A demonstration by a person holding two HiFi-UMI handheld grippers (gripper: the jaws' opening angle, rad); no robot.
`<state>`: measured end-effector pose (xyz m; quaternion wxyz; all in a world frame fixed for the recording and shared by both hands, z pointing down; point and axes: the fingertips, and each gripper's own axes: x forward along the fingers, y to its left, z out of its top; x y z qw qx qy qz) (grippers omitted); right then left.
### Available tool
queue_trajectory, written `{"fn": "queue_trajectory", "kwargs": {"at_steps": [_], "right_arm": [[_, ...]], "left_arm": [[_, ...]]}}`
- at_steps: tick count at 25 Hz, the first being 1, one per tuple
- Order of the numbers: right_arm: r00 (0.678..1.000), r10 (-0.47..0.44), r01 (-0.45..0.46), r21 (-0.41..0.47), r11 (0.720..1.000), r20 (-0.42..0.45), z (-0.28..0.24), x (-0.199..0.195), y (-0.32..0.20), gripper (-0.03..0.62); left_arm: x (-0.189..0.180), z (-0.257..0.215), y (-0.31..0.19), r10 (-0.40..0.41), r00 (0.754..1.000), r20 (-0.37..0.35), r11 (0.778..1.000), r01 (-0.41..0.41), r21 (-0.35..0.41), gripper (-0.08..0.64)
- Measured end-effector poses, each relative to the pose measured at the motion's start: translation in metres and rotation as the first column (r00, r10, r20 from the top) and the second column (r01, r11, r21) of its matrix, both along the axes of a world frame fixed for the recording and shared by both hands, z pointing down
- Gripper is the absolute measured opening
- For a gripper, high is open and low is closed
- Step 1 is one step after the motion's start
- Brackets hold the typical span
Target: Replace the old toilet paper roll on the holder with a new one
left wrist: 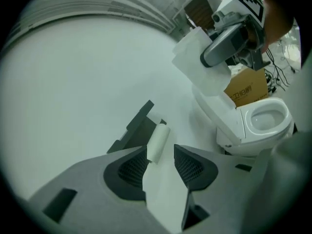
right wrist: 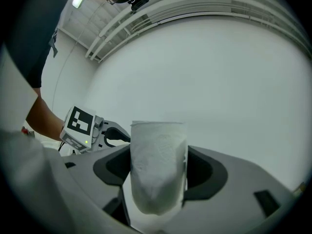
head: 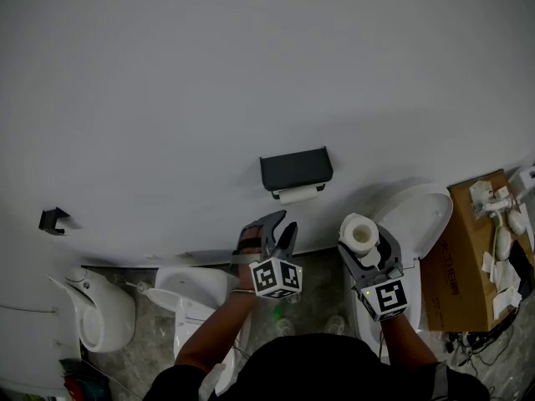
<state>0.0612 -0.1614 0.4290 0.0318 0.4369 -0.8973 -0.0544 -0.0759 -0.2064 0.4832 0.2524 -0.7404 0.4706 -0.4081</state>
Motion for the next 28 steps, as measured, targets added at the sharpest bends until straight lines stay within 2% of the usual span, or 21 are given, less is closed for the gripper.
{"fn": "queue_trajectory", "kwargs": {"at_steps": [4,7,10,16,18,22,28], "right_arm": [[1.0,-0.024,0.024,0.016,1.0,-0.012,0.002,0.003,-0.002,0.307],[1.0,-0.025,0.025,-0.002,1.0,0.01,0.003,0.004,-0.003,0.307],[0.999,-0.031,0.031,-0.003,1.0,0.012,0.005,0.007,-0.006,0.307],[1.0,-0.028,0.028,0.003,1.0,0.009,0.003,0.018,-0.014,0.307],[0.999,-0.036,0.036,0.025,0.999,-0.006,0.003,0.022,-0.016,0.307],[1.0,-0.027,0.027,0.006,1.0,0.007,0.007,0.031,-0.018,0.307],[1.0,-0.024,0.024,-0.008,1.0,0.007,0.011,0.04,-0.022,0.307]], "left_arm": [[0.009,0.005,-0.015,0.011,0.991,0.136,1.0,-0.013,0.013,0.205],[0.013,0.013,-0.027,0.012,0.973,0.229,1.0,-0.013,0.001,0.233],[0.015,0.015,-0.041,-0.004,0.953,0.302,1.0,-0.003,0.023,0.239],[0.026,0.015,-0.064,-0.018,0.946,0.325,0.998,-0.001,0.056,0.239],[0.026,0.019,-0.07,-0.025,0.933,0.36,0.998,0.003,0.061,0.239],[0.025,0.024,-0.078,-0.034,0.911,0.412,0.996,-0.003,0.089,0.238],[0.029,0.033,-0.087,-0.023,0.892,0.452,0.996,-0.016,0.082,0.236]]}}
